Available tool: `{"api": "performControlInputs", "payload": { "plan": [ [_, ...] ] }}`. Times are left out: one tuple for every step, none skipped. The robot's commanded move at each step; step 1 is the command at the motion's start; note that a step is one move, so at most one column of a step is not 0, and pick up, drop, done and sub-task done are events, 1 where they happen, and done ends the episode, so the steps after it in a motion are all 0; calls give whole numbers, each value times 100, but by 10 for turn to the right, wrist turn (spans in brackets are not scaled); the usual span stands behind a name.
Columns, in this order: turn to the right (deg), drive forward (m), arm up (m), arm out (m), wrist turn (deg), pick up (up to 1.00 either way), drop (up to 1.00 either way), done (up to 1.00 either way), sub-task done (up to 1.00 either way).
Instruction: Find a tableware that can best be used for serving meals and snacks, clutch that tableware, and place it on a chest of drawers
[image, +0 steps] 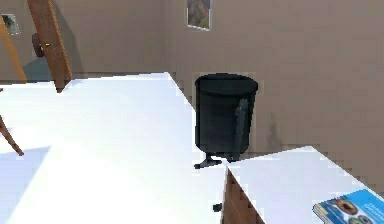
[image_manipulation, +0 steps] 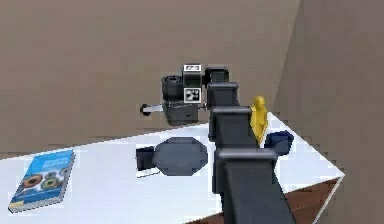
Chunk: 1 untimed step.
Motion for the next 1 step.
{"api": "performControlInputs", "payload": {
  "plan": [
    [0, 0, 0, -10, 0, 0, 0, 0, 0]
  ]
}}
